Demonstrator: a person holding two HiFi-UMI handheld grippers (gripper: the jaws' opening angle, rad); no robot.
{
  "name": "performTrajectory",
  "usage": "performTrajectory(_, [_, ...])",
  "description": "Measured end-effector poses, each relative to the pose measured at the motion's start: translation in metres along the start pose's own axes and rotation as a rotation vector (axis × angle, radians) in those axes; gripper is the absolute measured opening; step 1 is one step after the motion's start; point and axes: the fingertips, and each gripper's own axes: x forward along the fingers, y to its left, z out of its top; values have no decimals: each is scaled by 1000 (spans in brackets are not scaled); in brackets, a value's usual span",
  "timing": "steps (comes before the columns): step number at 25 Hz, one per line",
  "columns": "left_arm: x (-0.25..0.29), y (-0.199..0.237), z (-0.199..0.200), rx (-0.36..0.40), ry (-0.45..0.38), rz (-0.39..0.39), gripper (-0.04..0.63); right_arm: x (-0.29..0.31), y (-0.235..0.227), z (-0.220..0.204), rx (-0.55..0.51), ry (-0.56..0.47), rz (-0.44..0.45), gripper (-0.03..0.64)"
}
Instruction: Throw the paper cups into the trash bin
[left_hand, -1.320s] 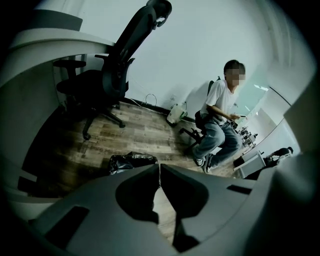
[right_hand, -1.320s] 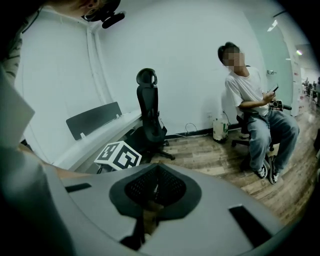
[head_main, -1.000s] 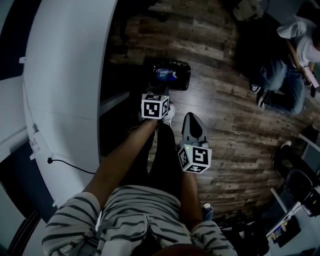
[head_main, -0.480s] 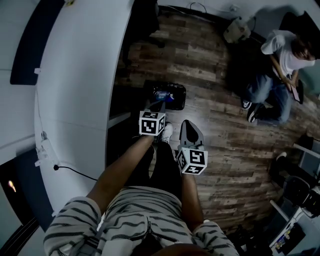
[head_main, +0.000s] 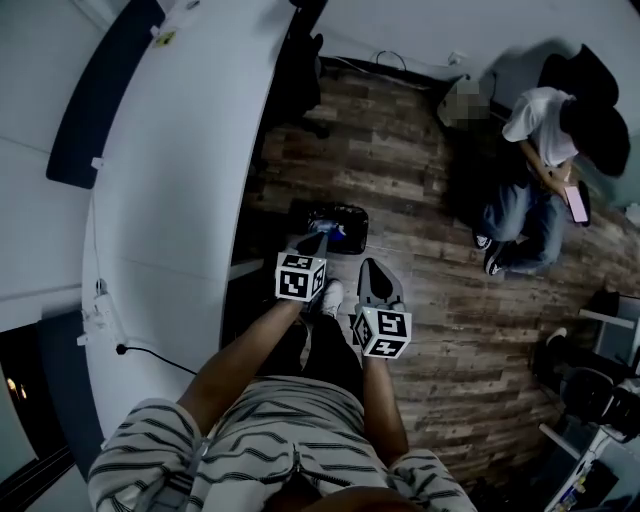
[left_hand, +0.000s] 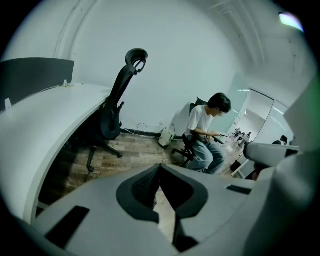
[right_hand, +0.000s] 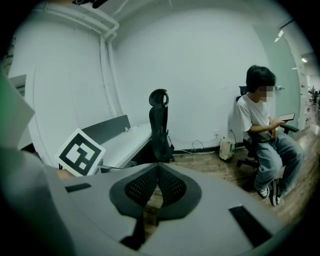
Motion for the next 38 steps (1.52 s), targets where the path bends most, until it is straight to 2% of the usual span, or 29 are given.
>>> performTrajectory(12, [-62, -25, 47, 42, -129, -62, 25, -11, 18, 43, -2, -66, 27, 11])
performTrajectory(24, [-116, -50, 95, 87, -269, -95, 25, -31, 44, 96, -89, -154, 64, 11])
performTrajectory(38, [-155, -69, 129, 194, -389, -145, 25, -46, 61, 141, -139, -261, 95, 11])
